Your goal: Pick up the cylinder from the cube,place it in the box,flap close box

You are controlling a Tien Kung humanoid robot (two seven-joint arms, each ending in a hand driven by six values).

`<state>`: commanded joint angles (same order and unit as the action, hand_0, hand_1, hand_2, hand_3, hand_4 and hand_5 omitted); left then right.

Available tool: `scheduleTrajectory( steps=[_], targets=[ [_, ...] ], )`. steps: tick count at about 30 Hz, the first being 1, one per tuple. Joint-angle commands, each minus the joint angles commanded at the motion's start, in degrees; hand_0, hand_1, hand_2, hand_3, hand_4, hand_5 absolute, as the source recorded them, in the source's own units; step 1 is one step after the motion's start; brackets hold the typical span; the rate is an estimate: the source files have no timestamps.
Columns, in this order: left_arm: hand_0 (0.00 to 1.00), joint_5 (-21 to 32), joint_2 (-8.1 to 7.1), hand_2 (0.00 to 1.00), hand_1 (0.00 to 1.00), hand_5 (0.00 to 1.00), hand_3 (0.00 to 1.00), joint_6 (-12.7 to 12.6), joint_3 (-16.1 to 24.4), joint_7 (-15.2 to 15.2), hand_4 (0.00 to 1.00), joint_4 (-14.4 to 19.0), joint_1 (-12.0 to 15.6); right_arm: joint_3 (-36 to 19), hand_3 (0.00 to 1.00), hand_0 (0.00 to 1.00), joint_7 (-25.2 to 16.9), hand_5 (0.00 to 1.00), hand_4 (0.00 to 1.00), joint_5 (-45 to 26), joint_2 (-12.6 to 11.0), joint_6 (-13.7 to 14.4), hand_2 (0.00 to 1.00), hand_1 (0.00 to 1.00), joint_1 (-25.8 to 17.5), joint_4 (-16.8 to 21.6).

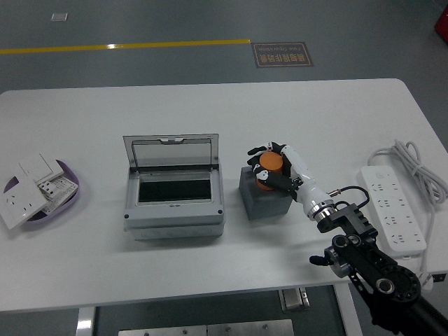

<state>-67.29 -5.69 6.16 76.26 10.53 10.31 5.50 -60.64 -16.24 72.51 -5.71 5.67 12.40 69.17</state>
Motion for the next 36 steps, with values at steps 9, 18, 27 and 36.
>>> scheduleTrajectory(
  steps=[9,18,27,36],
  targets=[
    [0.637,0.07,0.02,0.657,0.669,0.314,0.699,-0.02,0.01,0.02,0.752,0.00,0.15,-0.18,0.310,0.408,0.87,0.002,0.029,2.15,-0.80,1.83,0.368,0.394,-0.28,5.06],
    [0.637,-0.28,0.01,0.658,0.669,0.315,0.699,-0.07,0.47,0.25,0.752,0.00,0.25,7.50,0.307,0.383,5.24,0.002,0.019,8.02,0.08,5.42,0.356,0.380,1.89,13.95],
    [0.636,-1.21,-0.08,0.659,0.669,0.315,0.700,-0.11,1.39,0.68,0.752,0.00,0.30,15.70,0.271,0.078,11.57,0.002,0.002,18.91,3.50,6.48,0.316,0.237,7.18,13.21],
    [0.636,-2.03,-0.30,0.658,0.669,0.316,0.700,-0.16,2.21,1.10,0.753,0.00,0.17,21.78,0.277,0.063,13.41,0.002,0.002,24.31,5.07,7.89,0.322,0.230,13.40,10.03]
  ],
)
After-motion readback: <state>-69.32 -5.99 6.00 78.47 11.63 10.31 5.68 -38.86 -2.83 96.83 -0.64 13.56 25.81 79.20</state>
